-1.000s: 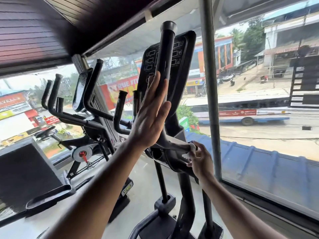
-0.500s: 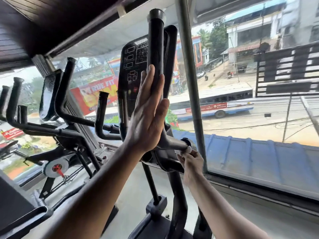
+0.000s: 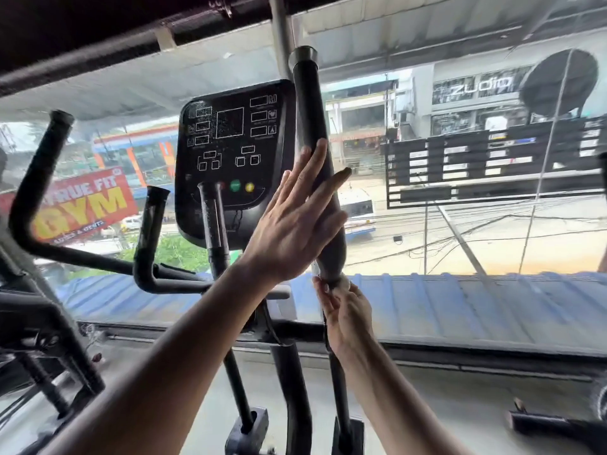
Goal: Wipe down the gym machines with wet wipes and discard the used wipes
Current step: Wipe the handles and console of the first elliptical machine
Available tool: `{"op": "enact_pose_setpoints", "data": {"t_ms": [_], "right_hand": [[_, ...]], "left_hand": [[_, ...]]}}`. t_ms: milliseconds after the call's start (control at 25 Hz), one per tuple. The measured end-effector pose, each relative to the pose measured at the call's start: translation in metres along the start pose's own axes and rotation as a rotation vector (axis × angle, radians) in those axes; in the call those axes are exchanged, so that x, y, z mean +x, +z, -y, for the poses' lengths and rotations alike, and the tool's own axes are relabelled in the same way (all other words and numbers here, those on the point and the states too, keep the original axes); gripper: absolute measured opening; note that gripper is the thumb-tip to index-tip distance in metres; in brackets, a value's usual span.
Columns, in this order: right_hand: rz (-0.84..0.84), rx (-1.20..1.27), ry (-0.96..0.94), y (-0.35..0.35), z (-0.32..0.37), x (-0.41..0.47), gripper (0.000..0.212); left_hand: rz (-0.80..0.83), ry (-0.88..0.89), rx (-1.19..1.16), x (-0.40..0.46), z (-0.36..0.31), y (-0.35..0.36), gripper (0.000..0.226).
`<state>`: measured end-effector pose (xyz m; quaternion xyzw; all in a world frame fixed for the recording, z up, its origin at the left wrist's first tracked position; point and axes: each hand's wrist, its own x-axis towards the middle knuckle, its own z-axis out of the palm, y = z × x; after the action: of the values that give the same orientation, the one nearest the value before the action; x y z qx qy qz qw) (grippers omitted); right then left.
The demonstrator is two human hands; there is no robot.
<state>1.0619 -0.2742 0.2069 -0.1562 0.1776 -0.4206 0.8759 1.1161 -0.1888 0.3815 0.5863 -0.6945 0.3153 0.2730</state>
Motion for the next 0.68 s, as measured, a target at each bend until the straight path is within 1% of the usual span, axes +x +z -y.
{"op": "enact_pose_setpoints", "data": {"t_ms": [80,240,400,520,600,680], "right_hand": [[-0.041,-0.082,-0.047,-0.002,-0.001,0.000,0.021],[-0.178,-0.225,-0.076,-0.010,-0.009,0.027,0.034],[-0.264,-0.162,-0.089,-0.006,-0.028,0.042,0.026],[-0.231,-0.070,-0.093,-0.002,-0.029,0.039,0.025],[-0.149,-0.012,-0.079,0.001,-0.025,0.025,0.028],[-0.039,0.036,-0.090,0.002,-0.020,0.006,0.031]], "left_hand": [[0.029,0.052,-0.028,-0.006,0.012,-0.006,0.061],[0.092,0.055,-0.036,-0.025,0.034,-0.006,0.068],[0.118,0.029,-0.050,-0.035,0.040,-0.003,0.068],[0.134,0.022,-0.014,-0.039,0.040,-0.002,0.069],[0.153,0.016,0.025,-0.051,0.052,0.001,0.071],[0.168,-0.059,0.058,-0.075,0.073,0.007,0.074]]}}
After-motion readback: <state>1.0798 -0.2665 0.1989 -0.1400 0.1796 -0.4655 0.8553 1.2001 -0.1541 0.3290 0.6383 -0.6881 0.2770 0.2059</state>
